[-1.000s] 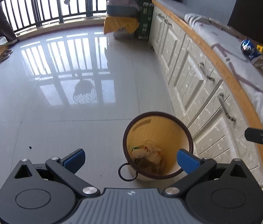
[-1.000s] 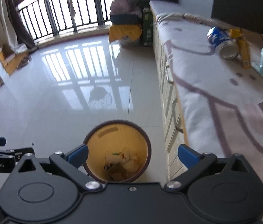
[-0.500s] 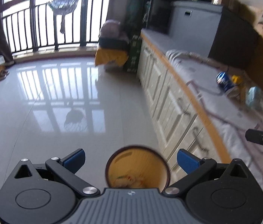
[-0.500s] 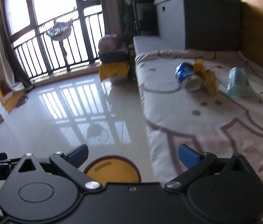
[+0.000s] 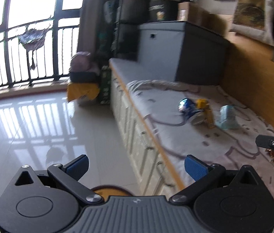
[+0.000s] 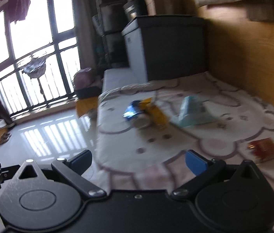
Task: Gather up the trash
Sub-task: 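Move both open tools from the wastebasket back toward the mattress trash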
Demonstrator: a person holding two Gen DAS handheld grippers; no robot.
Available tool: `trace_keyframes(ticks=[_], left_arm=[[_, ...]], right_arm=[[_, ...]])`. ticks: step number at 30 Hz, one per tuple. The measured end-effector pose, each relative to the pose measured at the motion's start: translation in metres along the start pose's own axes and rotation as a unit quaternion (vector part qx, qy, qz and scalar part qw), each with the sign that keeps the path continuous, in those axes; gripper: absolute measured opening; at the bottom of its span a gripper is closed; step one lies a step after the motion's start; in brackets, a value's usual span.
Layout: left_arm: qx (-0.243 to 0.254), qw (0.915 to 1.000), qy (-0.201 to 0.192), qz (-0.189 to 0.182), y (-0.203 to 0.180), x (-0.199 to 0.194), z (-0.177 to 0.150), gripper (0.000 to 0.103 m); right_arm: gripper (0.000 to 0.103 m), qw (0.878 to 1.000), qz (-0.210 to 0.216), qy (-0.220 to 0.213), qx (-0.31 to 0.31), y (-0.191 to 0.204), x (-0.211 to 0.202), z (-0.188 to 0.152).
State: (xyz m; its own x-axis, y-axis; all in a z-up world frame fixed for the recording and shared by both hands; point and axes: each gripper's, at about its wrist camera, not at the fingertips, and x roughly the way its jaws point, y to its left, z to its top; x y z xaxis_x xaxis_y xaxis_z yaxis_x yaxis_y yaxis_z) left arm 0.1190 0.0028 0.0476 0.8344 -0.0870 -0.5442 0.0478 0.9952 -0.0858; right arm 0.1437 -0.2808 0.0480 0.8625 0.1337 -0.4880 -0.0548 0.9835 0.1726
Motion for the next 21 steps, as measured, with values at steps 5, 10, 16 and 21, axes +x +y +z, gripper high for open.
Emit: trace_keyframes(ticks=[5,10,16,21], left_arm=[[0.026,0.9993,-0.014,-0.021,-0.041,0.017,0.010,0.103],[0.051,0.9973,-0.022,-0.047,-0.082,0.039,0.016,0.103],[0.076,0.9942,-0.021,-0.073,-0.126,0.070,0.015,0.103],[0.098,0.9901,-0.021,-0.098,-0.159,0.097,0.012,0.103]], right_arm=[[0.103,0.999,-0.037,-0.014,0.009,-0.048,-0.003,0.001],[0.103,0.997,-0.075,-0.012,0.021,-0.100,0.004,-0.009],[0.103,0.993,-0.113,-0.011,0.021,-0.151,0.012,-0.028],[0.103,0.990,-0.138,-0.010,0.007,-0.182,0.024,-0.039]])
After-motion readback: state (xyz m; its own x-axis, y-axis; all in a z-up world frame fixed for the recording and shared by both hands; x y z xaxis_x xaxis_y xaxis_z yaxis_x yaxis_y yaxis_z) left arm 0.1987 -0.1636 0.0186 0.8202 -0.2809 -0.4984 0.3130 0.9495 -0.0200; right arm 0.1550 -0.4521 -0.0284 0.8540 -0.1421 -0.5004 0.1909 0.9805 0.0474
